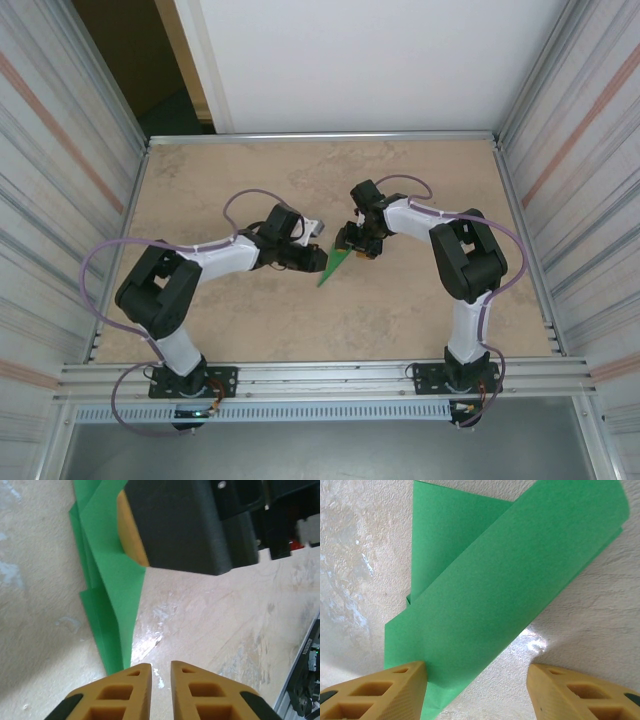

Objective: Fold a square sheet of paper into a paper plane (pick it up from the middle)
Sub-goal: Fold the wing for the fifth time at the center of the table.

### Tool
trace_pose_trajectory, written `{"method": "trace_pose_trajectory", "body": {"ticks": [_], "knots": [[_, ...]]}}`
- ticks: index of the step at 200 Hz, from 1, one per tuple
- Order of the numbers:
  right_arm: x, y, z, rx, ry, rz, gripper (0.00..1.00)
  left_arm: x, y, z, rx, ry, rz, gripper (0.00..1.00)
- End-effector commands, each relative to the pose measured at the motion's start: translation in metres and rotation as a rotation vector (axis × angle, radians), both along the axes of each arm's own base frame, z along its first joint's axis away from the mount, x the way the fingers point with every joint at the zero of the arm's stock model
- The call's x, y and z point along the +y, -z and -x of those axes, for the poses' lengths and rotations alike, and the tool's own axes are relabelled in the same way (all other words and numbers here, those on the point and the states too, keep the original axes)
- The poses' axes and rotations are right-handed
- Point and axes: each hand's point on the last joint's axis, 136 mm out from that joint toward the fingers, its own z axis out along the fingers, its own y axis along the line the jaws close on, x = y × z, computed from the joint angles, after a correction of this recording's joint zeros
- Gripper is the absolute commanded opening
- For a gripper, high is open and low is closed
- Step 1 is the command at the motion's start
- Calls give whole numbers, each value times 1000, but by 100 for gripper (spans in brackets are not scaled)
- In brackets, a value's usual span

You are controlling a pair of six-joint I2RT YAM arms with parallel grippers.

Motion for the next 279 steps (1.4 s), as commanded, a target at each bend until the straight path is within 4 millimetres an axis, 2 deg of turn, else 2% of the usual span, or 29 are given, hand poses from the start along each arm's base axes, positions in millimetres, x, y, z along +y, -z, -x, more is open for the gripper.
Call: {"method": "trace_pose_trajectory", "body": {"ticks": [1,75,156,279], "knots": [[-22,75,31,127,0,156,58,-17,-10,2,11,22,67,16],[-23,77,34,138,1,159,58,-27,12,-6,98,4,34,11],[-25,80,35,147,0,165,58,-19,34,-3,150,-24,-33,9],[-27,87,39,163,-2,178,56,-13,50,0,176,-42,-72,7]]}}
